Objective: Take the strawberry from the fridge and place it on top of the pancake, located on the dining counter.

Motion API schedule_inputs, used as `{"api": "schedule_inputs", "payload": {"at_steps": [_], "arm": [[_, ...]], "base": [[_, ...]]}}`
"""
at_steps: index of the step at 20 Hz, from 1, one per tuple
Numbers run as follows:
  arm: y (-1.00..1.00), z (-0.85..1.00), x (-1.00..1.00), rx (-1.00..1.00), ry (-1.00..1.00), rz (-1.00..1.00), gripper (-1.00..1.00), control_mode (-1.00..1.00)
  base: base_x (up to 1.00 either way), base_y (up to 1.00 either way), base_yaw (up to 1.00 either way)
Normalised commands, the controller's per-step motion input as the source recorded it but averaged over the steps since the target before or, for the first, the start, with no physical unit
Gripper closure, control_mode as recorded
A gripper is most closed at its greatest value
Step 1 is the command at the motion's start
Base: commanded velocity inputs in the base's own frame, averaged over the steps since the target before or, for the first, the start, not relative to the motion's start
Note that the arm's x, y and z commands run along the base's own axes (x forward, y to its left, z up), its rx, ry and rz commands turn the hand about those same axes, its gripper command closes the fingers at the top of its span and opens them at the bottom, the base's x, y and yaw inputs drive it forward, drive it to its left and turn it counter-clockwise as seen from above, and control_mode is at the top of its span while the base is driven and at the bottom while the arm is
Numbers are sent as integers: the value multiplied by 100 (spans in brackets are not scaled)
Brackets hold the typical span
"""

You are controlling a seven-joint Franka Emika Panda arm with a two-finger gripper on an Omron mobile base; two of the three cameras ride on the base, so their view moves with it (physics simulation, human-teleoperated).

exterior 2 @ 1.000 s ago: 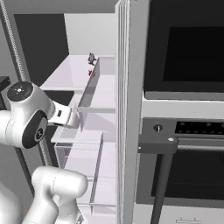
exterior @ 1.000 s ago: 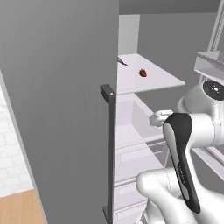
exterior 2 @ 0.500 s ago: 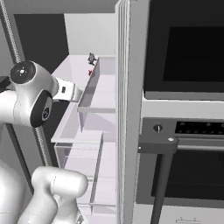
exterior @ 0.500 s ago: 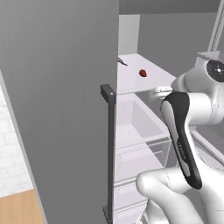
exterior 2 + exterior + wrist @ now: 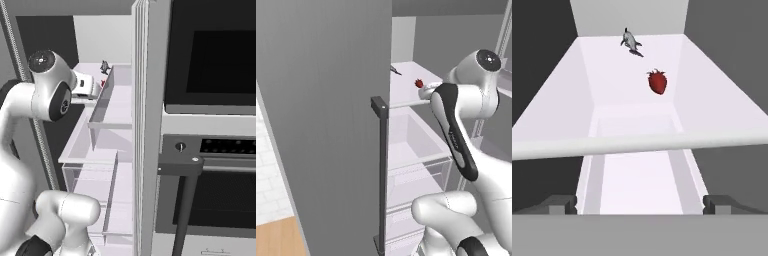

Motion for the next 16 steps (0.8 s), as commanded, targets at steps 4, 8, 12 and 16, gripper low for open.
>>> {"api": "schedule_inputs", "payload": {"at_steps": [4, 8, 12, 16], "arm": [[-7, 0, 82, 0, 0, 0, -100, -100], [-9, 0, 92, -6, 0, 0, -100, -100], [-8, 1, 91, -4, 4, 0, -100, -100], [-5, -3, 66, 0, 0, 0, -100, -100]], "base": [[0, 0, 0], [0, 0, 0], [0, 0, 0], [0, 0, 0]]}}
